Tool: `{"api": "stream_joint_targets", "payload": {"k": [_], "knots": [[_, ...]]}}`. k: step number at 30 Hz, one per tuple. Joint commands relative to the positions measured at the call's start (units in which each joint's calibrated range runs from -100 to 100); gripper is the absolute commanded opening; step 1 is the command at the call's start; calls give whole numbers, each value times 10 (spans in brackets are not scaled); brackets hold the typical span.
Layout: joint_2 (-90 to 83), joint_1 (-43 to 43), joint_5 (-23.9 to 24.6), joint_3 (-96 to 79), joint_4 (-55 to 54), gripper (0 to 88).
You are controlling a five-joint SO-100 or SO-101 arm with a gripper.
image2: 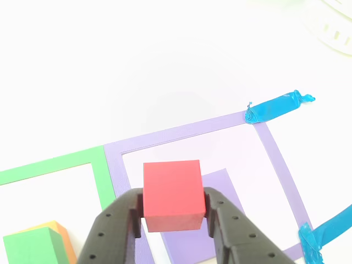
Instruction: Tower of hanoi
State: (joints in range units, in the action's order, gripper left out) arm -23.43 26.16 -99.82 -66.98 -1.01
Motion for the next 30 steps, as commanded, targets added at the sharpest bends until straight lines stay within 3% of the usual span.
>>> {"api": "stream_joint_targets", "payload": {"k": [1, 9, 17, 25, 30], "knots": [[-130, -9, -2, 79, 221, 26], [-230, -64, -2, 325, 624, 25], [-166, -158, -2, 658, 893, 25], [-142, -206, -2, 737, 947, 25], [-173, -213, -2, 606, 856, 26]]}}
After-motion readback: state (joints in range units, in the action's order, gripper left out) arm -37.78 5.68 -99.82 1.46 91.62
